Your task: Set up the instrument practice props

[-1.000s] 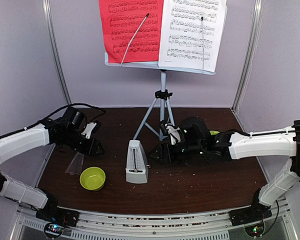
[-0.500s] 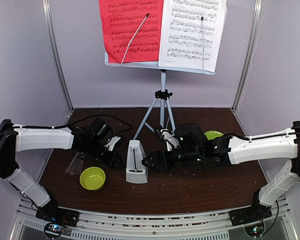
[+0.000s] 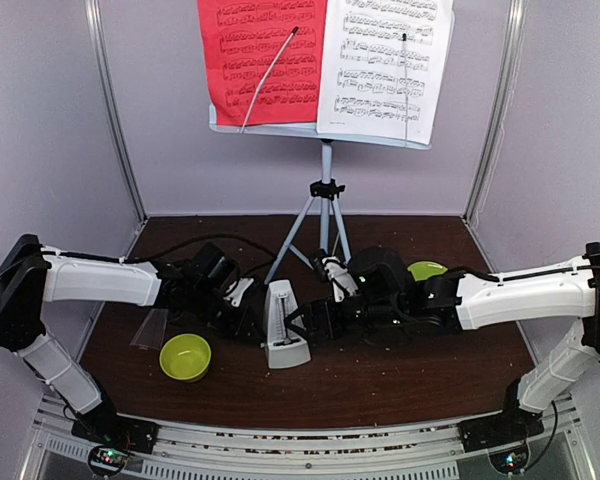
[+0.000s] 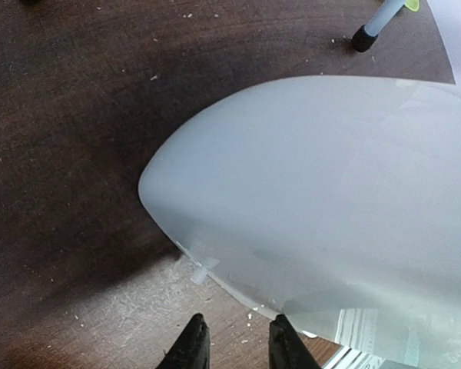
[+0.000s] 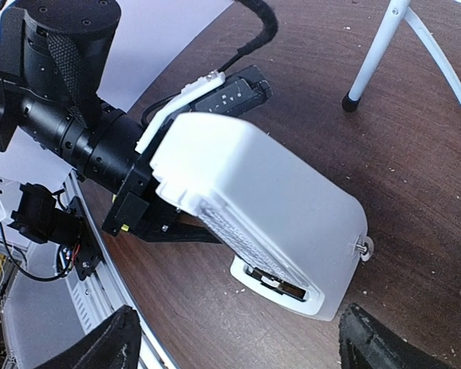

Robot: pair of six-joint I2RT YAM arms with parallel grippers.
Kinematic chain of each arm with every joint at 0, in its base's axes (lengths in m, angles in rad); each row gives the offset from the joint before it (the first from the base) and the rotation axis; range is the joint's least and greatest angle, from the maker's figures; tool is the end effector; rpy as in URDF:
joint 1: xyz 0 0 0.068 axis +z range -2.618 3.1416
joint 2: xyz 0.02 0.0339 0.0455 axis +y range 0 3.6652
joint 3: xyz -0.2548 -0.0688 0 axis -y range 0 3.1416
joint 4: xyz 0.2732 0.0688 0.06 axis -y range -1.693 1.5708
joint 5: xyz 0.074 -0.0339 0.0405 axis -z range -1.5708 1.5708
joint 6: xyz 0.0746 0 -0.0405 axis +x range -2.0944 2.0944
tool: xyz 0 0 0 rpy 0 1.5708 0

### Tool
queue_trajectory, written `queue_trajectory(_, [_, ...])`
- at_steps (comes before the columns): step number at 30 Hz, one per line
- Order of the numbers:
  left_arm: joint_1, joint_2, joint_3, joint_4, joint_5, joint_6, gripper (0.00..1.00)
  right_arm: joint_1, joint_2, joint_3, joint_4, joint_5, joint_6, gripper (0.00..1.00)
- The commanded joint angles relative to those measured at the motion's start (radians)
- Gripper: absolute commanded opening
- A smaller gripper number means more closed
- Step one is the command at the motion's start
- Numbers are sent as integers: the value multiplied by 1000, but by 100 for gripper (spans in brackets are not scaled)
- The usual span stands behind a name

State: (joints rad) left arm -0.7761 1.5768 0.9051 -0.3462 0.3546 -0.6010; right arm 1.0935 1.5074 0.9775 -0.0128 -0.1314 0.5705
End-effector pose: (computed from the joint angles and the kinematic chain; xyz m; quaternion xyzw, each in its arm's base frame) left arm 0.2304 -0.2625 0.1227 0.1308 0.9391 -0.3017 0.0996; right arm 0.1735 0.3568 0.2051 -0.2558 0.8310 0.4012 0.2881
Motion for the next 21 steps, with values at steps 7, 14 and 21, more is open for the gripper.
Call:
queue_trajectory(7, [-5,-46,18,-5,-64,-18,30,6,59,103,-66,62,-51,88])
queue_trajectory(14, [-5,-61,34,-31,-91,-19,30,2,113,163,-91,96,-72,82])
queue_trajectory(21, [-5,-82,40,-59,-108,-3,30,-22,137,185,-90,108,-67,62])
